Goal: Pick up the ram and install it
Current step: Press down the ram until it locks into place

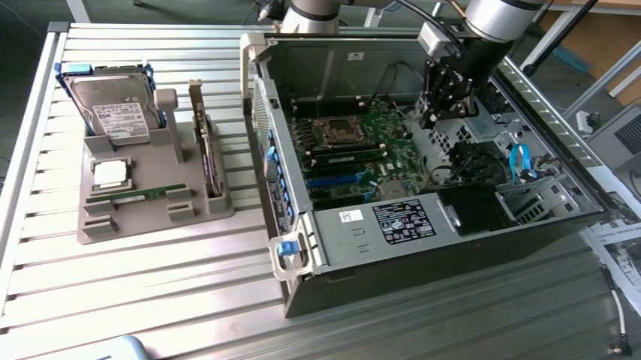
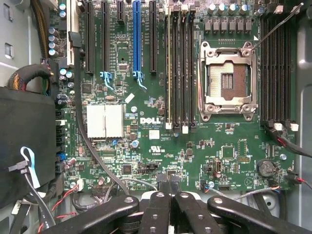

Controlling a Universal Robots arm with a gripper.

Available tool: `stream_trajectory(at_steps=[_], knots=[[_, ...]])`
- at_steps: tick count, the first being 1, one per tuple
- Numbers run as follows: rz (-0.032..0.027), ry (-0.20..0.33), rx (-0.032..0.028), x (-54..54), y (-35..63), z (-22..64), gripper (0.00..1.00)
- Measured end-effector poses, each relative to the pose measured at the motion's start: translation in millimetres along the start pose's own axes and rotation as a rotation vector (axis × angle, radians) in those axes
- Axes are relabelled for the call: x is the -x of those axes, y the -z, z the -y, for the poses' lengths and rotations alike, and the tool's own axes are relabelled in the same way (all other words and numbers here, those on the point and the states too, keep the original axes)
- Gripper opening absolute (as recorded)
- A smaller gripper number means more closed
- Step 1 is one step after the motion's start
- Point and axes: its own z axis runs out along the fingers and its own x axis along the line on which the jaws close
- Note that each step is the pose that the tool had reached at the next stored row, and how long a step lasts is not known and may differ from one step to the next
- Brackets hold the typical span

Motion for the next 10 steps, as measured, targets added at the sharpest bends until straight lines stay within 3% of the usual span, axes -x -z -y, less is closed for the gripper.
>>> stream_trajectory(at_steps=[10], knots=[[-0.0036,0.000,0.0000,-0.1,2.9,-0.1,0.11]])
